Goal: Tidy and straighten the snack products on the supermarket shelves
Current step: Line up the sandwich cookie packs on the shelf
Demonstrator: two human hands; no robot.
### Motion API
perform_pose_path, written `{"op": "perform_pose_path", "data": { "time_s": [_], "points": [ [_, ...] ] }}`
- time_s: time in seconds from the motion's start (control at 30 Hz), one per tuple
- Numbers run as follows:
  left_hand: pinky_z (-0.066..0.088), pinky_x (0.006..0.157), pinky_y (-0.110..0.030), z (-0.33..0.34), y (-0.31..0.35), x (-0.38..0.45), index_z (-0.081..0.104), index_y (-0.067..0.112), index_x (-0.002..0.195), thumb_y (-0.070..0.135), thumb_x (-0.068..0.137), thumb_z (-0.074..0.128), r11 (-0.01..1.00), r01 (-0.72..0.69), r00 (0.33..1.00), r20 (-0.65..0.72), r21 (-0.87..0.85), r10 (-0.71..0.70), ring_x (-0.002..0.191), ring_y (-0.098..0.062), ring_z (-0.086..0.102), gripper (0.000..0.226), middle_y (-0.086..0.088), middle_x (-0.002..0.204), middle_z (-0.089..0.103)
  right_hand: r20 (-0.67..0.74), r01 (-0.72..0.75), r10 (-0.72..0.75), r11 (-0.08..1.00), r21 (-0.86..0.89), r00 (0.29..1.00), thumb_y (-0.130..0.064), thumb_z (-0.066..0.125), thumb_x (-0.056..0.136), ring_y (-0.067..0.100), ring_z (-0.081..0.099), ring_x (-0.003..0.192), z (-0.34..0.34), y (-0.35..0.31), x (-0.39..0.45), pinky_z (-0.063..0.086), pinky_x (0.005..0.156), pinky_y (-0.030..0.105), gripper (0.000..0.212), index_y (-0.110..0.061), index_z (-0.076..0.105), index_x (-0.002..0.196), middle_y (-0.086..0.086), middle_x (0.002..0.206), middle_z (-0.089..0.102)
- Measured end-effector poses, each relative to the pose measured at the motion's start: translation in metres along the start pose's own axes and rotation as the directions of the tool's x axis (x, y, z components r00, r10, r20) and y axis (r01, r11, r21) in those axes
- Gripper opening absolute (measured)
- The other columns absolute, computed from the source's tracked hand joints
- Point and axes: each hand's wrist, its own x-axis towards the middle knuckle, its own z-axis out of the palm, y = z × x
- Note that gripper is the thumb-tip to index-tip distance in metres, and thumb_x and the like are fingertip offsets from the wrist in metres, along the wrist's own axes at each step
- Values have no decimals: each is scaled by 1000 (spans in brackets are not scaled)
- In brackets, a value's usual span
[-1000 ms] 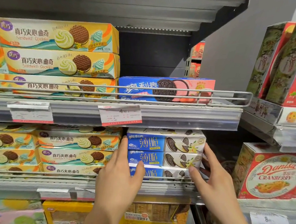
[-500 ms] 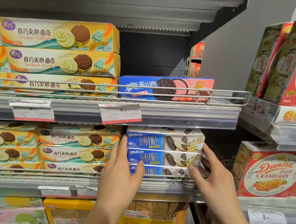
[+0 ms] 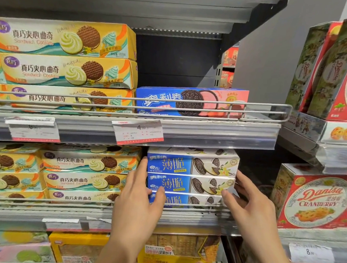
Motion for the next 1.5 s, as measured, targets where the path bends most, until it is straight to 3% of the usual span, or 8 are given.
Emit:
{"op": "perform_pose_path", "data": {
  "time_s": [0.13, 0.27, 0.37, 0.57, 0.77, 0.93, 1.27, 1.5],
  "points": [
    [52, 87, -31, -7, -2, -7, 13, 40, 159, 46, 96, 54, 999, 11, 1000, 0, -34, -11, 99, 7, 57, 75, 30, 136, 43, -23, 7, -8, 1000, -9, 1000, -32, 72, 90, 8, 55, 127, 3, 1, -13, 47, 106, 39, 68, -31, 43, 151, -12, 144, 55],
    [54, 85, -31, -16, -14, -31, 42, 42, 146, 43, 95, 57, 998, -22, 999, -45, -57, 20, 101, 7, 58, 54, 36, 124, 53, -133, 211, -213, 977, -28, 968, -25, 64, 95, 12, 52, 131, 6, -1, -40, 43, 109, 33, 46, -19, 55, 139, -4, 142, 56],
    [55, 76, -29, -17, -31, -56, 56, 38, 134, 34, 94, 64, 1000, -15, 999, -31, -23, 14, 94, 2, 63, 41, 31, 113, 63, 29, 222, -226, 971, 93, 974, -22, 68, 94, 9, 63, 116, 9, 5, -60, 46, 98, 19, 32, -26, 64, 125, -12, 126, 65],
    [54, 79, -29, -16, -62, -104, 59, 39, 130, 34, 94, 65, 987, 157, 987, 22, 30, -157, 100, 2, 60, 37, 29, 104, 63, 253, 120, -172, 971, 207, 952, -26, 71, 89, 8, 71, 85, 34, 22, -88, 47, 81, 11, 26, -36, 68, 112, -10, 99, 73],
    [47, 88, -15, -42, -91, -135, 51, 49, 134, 38, 95, 63, 964, 249, 967, 39, 91, -253, 106, 5, 58, 43, 33, 123, 58, 381, 60, -142, 974, 219, 914, -33, 73, 86, 4, 71, 81, 71, 20, -103, 55, 72, 36, 29, -46, 65, 111, -19, 100, 72],
    [51, 84, -21, -81, -139, -145, 51, 47, 135, 40, 96, 62, 950, 291, 955, 23, 114, -296, 107, 6, 57, 41, 33, 119, 59, 445, 14, -136, 964, 266, 885, -40, 65, 83, 1, 73, 81, 108, -14, -133, 49, 59, 10, 27, -46, 65, 110, -18, 99, 73],
    [49, 97, -26, -181, -262, -139, 46, 49, 140, 44, 96, 58, 950, 270, 943, 156, 157, -294, 99, 3, 59, 46, 33, 124, 57, 487, -4, -16, 999, 39, 873, -37, 73, 89, -2, 70, 86, 217, -100, -219, 59, 72, 35, 27, -48, 66, 113, -23, 100, 72],
    [45, 91, -17, -233, -327, -136, 44, 53, 135, 45, 96, 56, 947, 283, 926, 212, 152, -311, 111, 11, 50, 41, 39, 121, 52, 517, 89, -82, 996, 12, 852, -31, 73, 88, -8, 65, 95, 269, -165, -243, 46, 80, 5, 33, -45, 64, 117, -31, 104, 67]
  ]
}}
